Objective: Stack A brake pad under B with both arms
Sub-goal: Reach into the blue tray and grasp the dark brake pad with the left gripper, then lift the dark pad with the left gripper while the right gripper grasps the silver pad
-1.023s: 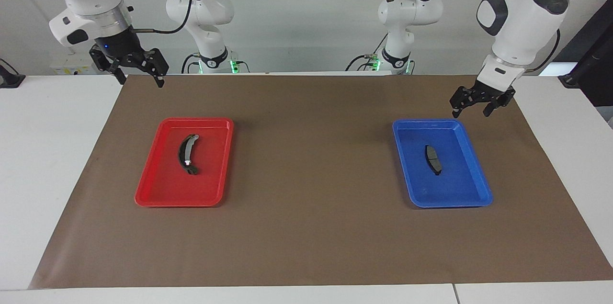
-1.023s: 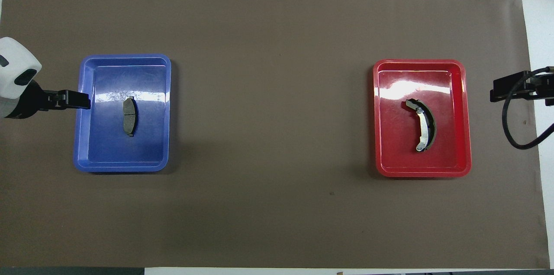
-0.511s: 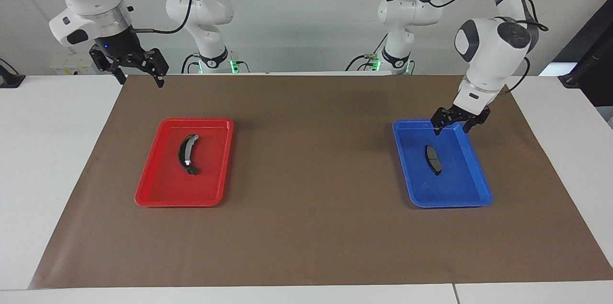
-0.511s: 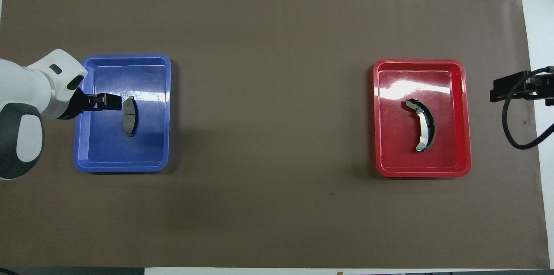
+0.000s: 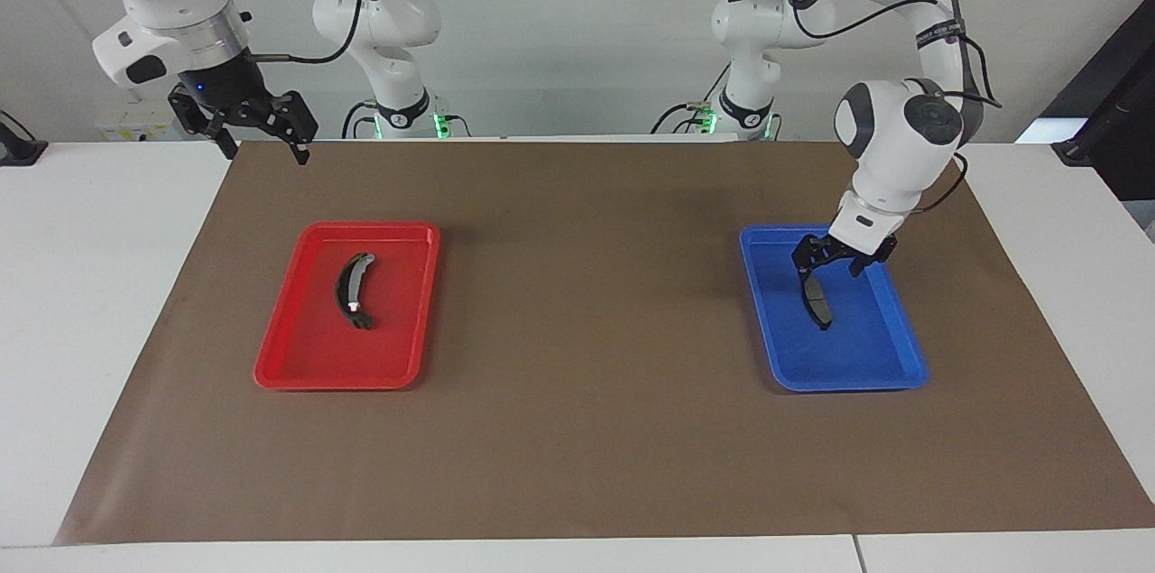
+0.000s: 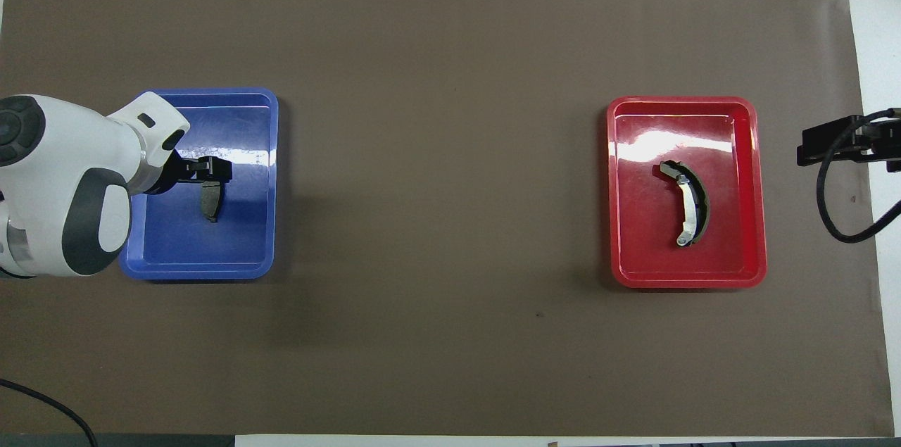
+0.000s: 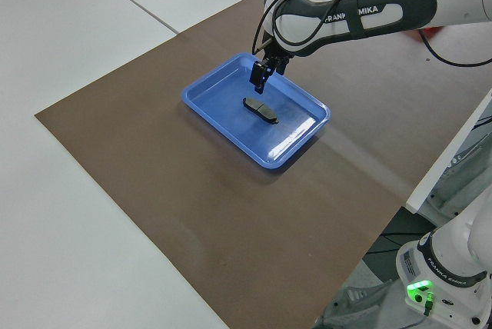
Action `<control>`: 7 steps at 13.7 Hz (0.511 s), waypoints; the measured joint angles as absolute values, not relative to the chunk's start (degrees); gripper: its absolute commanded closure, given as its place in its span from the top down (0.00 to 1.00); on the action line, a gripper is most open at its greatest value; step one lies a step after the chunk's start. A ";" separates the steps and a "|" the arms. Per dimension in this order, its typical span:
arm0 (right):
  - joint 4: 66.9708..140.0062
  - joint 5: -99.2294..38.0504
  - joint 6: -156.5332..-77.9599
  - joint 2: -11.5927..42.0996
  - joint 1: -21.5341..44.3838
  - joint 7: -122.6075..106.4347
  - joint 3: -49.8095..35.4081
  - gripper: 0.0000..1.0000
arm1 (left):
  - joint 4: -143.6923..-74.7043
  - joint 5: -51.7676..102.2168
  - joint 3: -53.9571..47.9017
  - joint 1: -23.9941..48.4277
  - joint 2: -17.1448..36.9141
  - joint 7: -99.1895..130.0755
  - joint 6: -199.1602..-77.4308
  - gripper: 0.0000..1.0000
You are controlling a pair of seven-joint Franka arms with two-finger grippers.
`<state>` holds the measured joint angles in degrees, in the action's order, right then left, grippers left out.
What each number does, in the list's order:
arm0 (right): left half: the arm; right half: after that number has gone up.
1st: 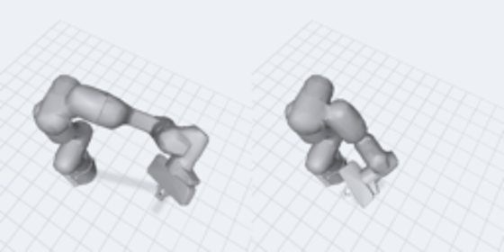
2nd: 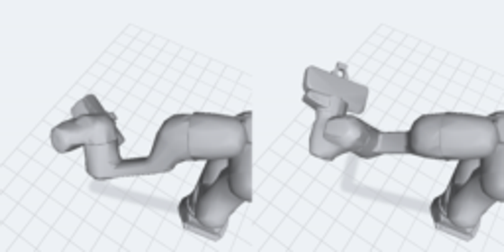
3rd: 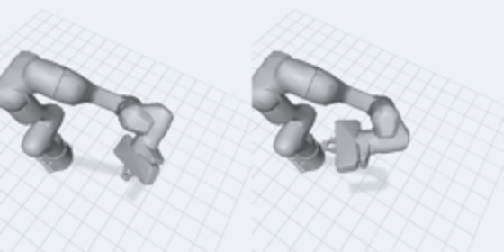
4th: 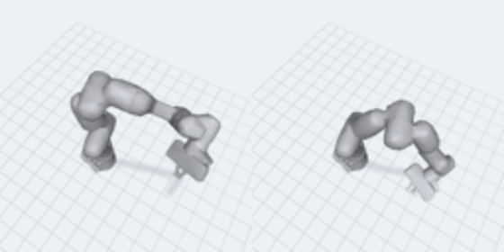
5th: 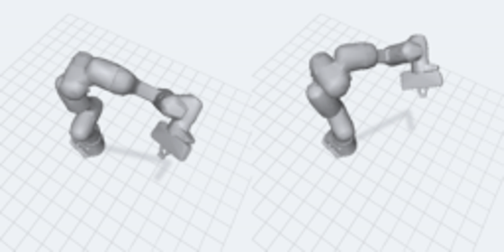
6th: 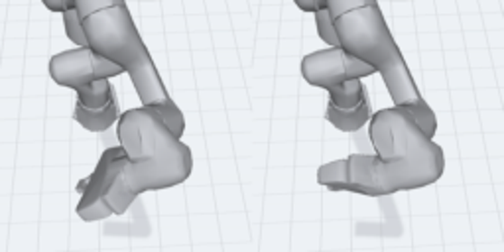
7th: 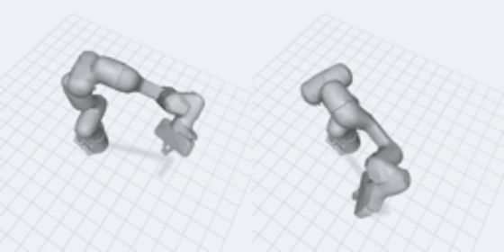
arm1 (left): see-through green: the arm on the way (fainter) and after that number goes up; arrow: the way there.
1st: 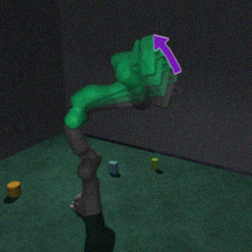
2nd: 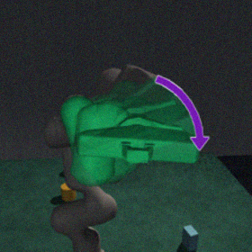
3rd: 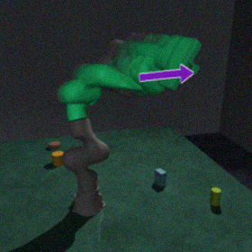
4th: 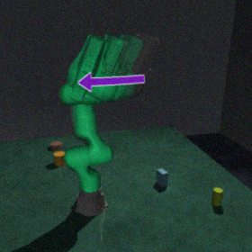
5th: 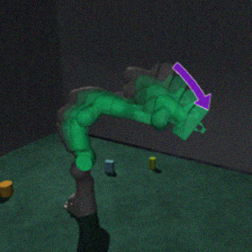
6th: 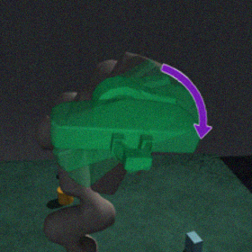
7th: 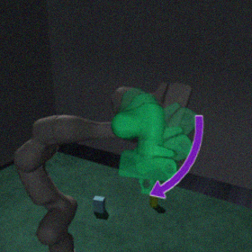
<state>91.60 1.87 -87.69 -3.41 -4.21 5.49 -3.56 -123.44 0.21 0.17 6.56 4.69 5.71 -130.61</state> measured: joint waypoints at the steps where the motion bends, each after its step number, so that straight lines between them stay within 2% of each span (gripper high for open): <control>1: 91.60 1.87 -87.69 -3.41 -4.21 5.49 -3.56 1.00 | -124.99 0.21 0.19 6.55 5.38 5.71 -133.41 0.98; 7: 92.16 1.62 -88.97 -3.38 -4.08 4.92 -4.01 1.00 | -127.31 0.21 0.60 5.83 7.73 5.68 -137.86 0.98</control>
<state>92.16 1.62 -88.97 -3.38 -4.08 4.92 -4.01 -127.31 0.21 0.60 5.83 7.73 5.68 -137.86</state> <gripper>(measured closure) 0.000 0.018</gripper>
